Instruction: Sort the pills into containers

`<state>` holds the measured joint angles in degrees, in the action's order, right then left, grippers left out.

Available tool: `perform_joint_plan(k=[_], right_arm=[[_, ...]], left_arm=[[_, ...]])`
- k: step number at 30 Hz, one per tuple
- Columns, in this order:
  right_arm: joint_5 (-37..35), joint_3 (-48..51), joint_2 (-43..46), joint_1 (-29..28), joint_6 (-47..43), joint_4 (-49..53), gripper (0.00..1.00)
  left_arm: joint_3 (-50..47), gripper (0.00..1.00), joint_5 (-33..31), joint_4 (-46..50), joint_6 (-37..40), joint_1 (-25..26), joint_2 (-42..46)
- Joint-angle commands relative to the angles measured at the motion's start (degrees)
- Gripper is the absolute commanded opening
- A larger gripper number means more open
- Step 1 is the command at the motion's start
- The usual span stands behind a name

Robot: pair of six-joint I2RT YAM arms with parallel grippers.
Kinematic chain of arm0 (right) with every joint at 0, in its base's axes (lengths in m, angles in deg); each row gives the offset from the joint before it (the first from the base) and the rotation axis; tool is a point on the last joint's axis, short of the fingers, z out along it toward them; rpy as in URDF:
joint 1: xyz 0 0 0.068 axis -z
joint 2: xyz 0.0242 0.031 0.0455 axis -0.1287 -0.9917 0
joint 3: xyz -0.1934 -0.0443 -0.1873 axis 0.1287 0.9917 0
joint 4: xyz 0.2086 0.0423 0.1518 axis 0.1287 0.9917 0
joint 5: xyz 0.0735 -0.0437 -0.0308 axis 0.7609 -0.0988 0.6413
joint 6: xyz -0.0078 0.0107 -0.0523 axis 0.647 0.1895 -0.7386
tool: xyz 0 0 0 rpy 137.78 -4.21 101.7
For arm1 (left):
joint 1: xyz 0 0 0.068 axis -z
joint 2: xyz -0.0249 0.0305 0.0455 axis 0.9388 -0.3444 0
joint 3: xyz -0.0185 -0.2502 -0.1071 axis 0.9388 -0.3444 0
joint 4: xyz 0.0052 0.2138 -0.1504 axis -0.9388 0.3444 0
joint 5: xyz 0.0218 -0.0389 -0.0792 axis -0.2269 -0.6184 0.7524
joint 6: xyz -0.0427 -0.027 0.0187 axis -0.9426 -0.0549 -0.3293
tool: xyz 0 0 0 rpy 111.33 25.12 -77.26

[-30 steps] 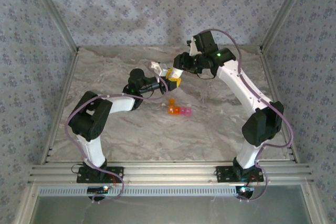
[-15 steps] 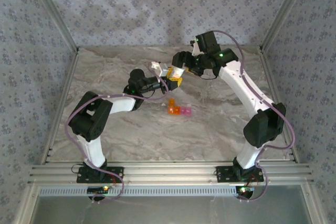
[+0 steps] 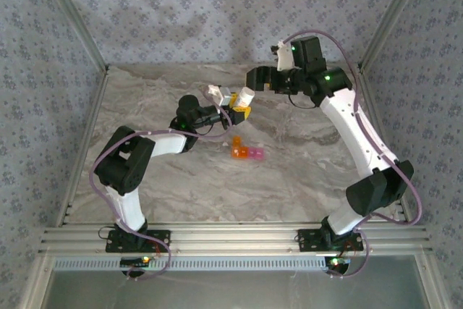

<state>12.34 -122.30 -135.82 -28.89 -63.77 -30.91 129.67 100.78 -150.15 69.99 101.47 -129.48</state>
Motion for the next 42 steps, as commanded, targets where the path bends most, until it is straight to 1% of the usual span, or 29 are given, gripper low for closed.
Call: perform_joint_plan(k=[1,6,12,30,33,36,38,42], right_arm=[[6.0,-0.1,-0.3,1.4,-8.3,2.7,0.88],[7.3,-3.1,-3.4,1.5,-9.2,5.4,0.88],[7.8,-4.0,-5.8,1.4,-9.3,6.2,0.85],[7.4,-4.5,-8.5,0.3,-8.4,6.0,0.76],[7.3,-4.5,-8.8,0.3,-8.2,5.8,0.72],[7.7,-4.5,-9.1,0.3,-7.9,5.6,0.65],[8.2,-4.4,-9.4,0.3,-7.7,5.4,0.59],[8.6,-4.4,-9.6,0.0,-7.6,5.3,0.53]], left_arm=[[1.3,0.0,2.0,-2.2,-0.1,0.3,1.4],[1.5,0.0,2.4,-2.0,-0.1,0.4,1.7],[1.3,0.0,2.4,-1.9,-0.1,0.4,1.9],[1.1,0.0,2.5,-2.2,-0.2,0.4,2.2],[1.1,0.0,2.5,-2.0,-0.2,0.4,2.2],[1.1,0.0,2.5,-2.1,-0.3,0.5,2.3],[1.1,0.0,2.5,-2.1,-0.3,0.5,2.3],[1.0,0.0,2.5,-2.1,-0.2,0.5,2.3]])
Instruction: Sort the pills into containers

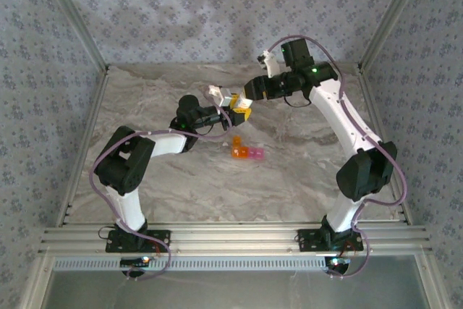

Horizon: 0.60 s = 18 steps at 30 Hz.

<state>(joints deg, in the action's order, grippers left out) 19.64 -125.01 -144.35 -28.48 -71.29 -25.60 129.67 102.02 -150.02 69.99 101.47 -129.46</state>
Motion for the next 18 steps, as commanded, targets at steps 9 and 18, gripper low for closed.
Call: perform_joint_plan(k=[9,18], right_arm=[[-0.2,-0.9,-1.2,-1.3,3.2,-1.1,0.42],[-13.5,6.7,2.4,-6.1,23.6,-9.0,0.42]], left_arm=[[1.0,0.0,1.2,-2.3,-0.2,0.4,2.4],[1.1,0.0,1.0,-1.9,0.0,0.5,2.4]])
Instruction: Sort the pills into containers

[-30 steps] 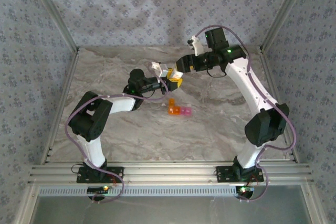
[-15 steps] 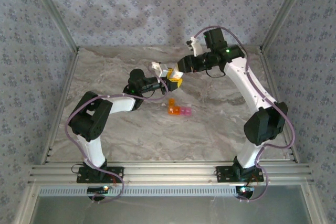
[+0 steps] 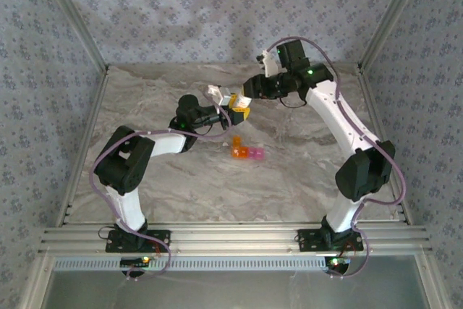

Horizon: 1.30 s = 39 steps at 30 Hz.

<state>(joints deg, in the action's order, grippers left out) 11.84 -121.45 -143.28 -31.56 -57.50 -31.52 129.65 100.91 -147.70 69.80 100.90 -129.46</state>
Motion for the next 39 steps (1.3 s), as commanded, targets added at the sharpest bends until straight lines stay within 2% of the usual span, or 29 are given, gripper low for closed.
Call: perform_joint_plan(k=[1,5,9,14,20,24,29,32,39], right_arm=[[-6.6,4.5,1.9,-3.4,12.0,-4.4,0.42],[-8.4,7.9,3.6,-3.8,17.3,-7.1,0.43],[-7.9,7.4,4.4,-3.3,16.8,-6.7,0.45],[-6.5,5.1,5.8,-1.6,15.7,-5.5,0.63],[-2.0,3.3,7.8,0.6,8.2,-5.4,0.8],[2.8,1.3,7.6,2.2,0.4,-4.5,0.85],[8.6,-2.2,4.6,4.0,-12.4,2.2,0.86],[8.4,-4.6,2.3,4.4,-17.1,6.6,0.85],[8.4,-7.9,-1.2,3.9,-18.7,10.0,0.78]], left_arm=[[1.1,0.0,2.0,-4.1,0.2,1.0,2.4],[1.0,0.0,2.0,-3.9,0.4,1.0,2.6],[0.8,0.0,1.9,-4.0,0.4,1.1,2.7],[0.8,0.0,1.8,-4.0,0.4,1.0,2.8],[0.6,0.0,1.9,-3.8,0.5,1.0,3.0],[0.0,0.0,2.1,-4.0,0.9,1.0,3.3],[-0.2,0.0,2.6,-3.2,1.4,1.0,3.7],[0.1,0.0,2.8,-3.3,1.3,1.0,3.5],[0.5,0.0,3.0,-3.7,0.7,1.0,3.0]])
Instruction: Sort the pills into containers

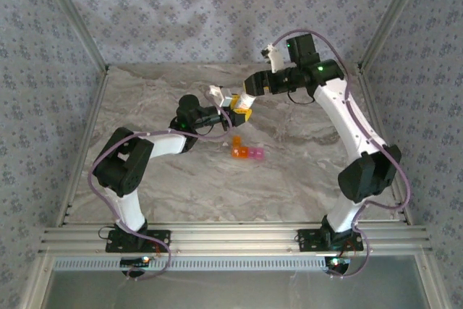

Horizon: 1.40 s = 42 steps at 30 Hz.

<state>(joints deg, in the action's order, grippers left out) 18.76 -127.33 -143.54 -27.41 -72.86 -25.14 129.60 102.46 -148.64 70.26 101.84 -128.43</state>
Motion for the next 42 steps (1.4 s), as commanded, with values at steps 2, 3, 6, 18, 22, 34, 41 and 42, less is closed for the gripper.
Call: perform_joint_plan(k=[2,3,6,18,22,34,41,42], right_arm=[[1.2,-2.1,-1.3,-0.3,-3.1,3.4,0.77],[1.3,-2.1,-1.6,-0.3,-3.0,3.2,0.76],[1.4,-2.3,-2.0,-0.5,-2.8,3.2,0.74],[1.4,-2.1,-3.2,-1.3,-2.1,2.5,0.61],[1.6,-1.3,-3.0,-1.4,-0.6,1.4,0.5],[-9.3,9.7,-0.3,-6.5,27.8,-10.5,0.44],[-13.4,7.6,-0.4,-7.7,26.3,-7.2,0.49],[-13.8,6.9,-0.3,-7.5,25.6,-6.4,0.52]], left_arm=[[0.4,0.0,1.4,-2.7,0.3,0.1,2.1],[0.5,0.0,1.5,-2.6,0.3,0.1,2.1],[0.5,0.0,1.4,-2.7,0.3,0.1,2.1],[0.4,0.0,1.4,-2.5,0.4,0.0,2.3],[0.3,0.0,1.4,-2.5,0.4,0.1,2.4],[0.4,0.0,1.2,-2.0,0.7,0.1,2.3],[-0.1,0.0,1.1,-1.2,1.5,0.0,2.9],[-0.2,0.0,1.0,-1.2,1.4,-0.1,2.8]])
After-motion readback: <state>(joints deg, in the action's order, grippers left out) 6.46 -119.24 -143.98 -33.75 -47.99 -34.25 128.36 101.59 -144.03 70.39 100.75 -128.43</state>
